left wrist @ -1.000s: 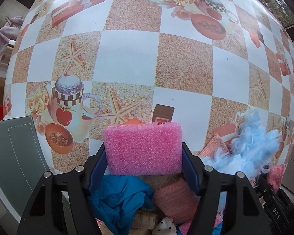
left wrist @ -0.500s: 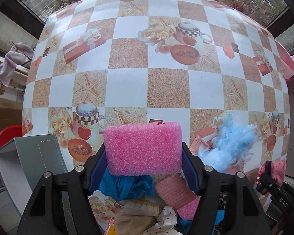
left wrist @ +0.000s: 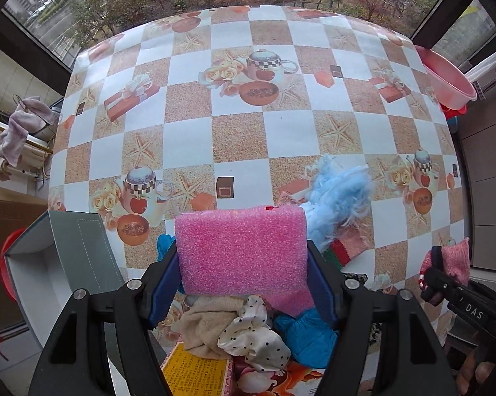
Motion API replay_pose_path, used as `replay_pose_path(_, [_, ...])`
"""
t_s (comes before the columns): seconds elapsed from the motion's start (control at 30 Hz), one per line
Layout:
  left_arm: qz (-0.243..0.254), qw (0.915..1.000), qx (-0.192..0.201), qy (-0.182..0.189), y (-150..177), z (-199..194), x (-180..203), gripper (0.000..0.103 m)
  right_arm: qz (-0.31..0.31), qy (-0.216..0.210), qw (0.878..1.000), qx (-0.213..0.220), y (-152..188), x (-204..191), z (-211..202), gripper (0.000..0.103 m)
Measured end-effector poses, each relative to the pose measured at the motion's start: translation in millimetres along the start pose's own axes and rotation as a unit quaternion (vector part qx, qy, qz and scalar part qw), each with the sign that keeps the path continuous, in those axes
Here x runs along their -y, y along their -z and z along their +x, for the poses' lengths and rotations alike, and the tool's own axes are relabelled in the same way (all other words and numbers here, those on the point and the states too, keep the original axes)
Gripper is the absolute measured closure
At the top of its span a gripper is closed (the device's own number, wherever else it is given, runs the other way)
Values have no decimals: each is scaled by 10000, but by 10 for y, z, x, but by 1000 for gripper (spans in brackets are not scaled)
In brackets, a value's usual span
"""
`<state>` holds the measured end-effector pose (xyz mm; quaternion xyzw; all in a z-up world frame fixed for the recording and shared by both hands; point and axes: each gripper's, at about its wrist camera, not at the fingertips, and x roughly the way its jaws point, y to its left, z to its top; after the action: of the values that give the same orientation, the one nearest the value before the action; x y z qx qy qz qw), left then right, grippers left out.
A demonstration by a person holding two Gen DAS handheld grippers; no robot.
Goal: Organize soft objects
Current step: 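Carry the pink sponge and knit hat with both tools over the white box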
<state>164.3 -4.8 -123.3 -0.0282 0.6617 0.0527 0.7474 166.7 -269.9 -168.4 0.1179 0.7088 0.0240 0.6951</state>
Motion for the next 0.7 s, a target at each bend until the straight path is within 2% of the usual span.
replay_pose_path(0.3, [54,9995,312,-34,290,-406,84,30,-463,-228,9986,136,224,-244,-299,59])
replay_pose_path(0.7, [-657,9940,864,-133,812,-992,-313,30,-1588,-537,9857,195,539,-930,-554,59])
